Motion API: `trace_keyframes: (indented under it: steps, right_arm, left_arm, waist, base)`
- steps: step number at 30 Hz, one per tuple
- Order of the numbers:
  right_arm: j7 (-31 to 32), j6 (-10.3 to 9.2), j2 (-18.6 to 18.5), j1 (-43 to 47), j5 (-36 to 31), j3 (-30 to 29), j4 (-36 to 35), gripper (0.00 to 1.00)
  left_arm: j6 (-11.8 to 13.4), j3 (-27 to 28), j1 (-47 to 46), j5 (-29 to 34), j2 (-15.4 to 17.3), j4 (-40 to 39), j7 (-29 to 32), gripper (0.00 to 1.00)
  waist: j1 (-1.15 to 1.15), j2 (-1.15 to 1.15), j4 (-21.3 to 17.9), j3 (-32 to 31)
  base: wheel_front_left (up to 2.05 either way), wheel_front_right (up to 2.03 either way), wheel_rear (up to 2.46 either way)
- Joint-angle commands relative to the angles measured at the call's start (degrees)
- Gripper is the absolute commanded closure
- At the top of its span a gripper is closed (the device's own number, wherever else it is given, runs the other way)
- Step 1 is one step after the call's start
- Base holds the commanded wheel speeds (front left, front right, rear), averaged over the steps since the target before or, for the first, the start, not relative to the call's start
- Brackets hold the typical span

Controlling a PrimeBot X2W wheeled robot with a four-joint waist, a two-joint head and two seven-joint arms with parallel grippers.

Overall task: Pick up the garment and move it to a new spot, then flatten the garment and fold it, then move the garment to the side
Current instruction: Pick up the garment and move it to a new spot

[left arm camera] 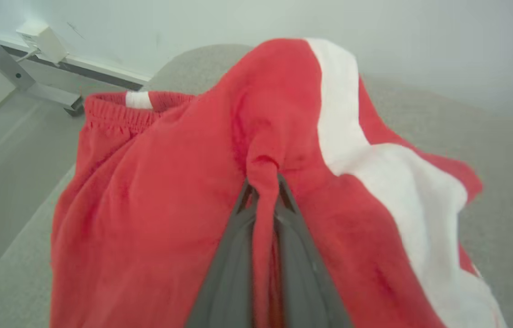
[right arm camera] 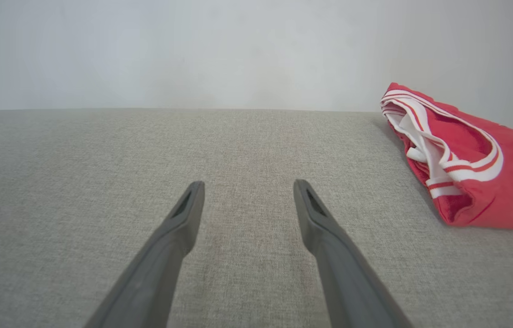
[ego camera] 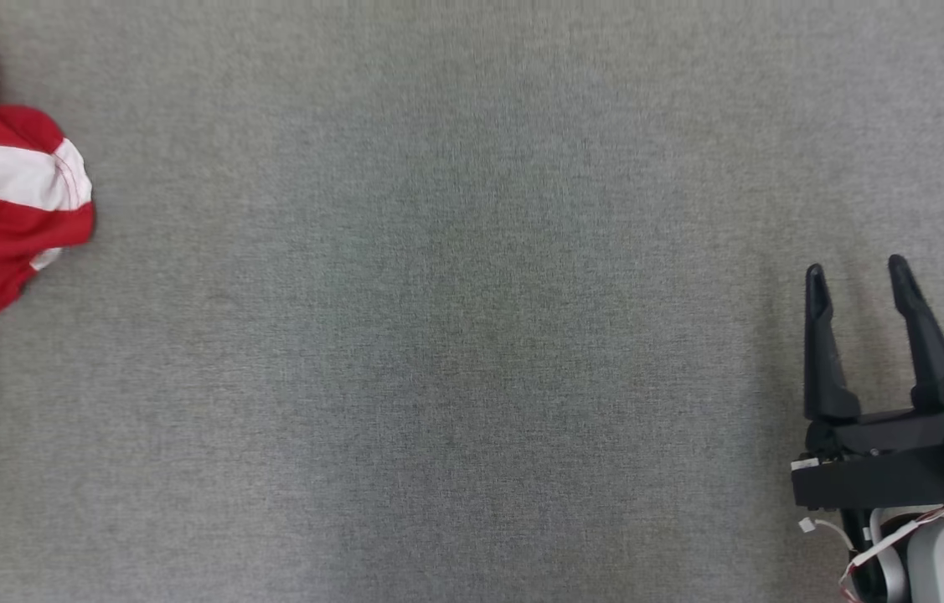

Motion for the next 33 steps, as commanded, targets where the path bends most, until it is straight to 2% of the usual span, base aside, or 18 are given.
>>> trace_keyframes:
  steps: [1,6,12,23,33]
  right_arm:
    - [-0.5,-0.17,0.2,0.5,0.6,0.2,0.4,0.0]
    - [-1.9,-0.17,0.7,0.4,1.5,0.9,3.5,0.0]
    - [-3.9,-0.17,1.5,0.9,3.0,1.7,7.5,0.0]
    - [-6.8,-0.17,2.4,2.5,5.8,2.6,12.5,0.0]
    - [-7.5,-0.17,2.5,3.0,8.8,4.0,14.4,0.0]
  left_arm:
    - [0.2,0.0,-1.4,0.4,0.4,-0.7,-1.6,1.0]
    - [0.1,-2.1,-3.3,1.0,0.5,-3.4,-7.5,1.0]
    - [0.1,-5.9,-5.9,1.5,0.7,-9.2,-10.2,1.0]
    - [0.1,-14.4,-9.6,0.7,-0.9,-27.3,-4.1,1.0]
    - [0.2,-22.2,-4.8,0.3,-7.6,-39.3,1.3,1.0]
  waist:
    - [0.0,0.0,0.3,-1.7]
    - [0.0,0.0,0.3,-5.3]
    - [0.0,0.0,-1.3,-9.5]
    - [0.0,0.0,-9.8,-14.0]
    - [0.0,0.0,-16.3,-14.6]
  base:
    - [0.0,0.0,0.0]
    - [0.0,0.0,0.0]
    - [0.0,0.0,0.0]
    - [0.0,0.0,0.0]
    - [0.0,0.0,0.0]
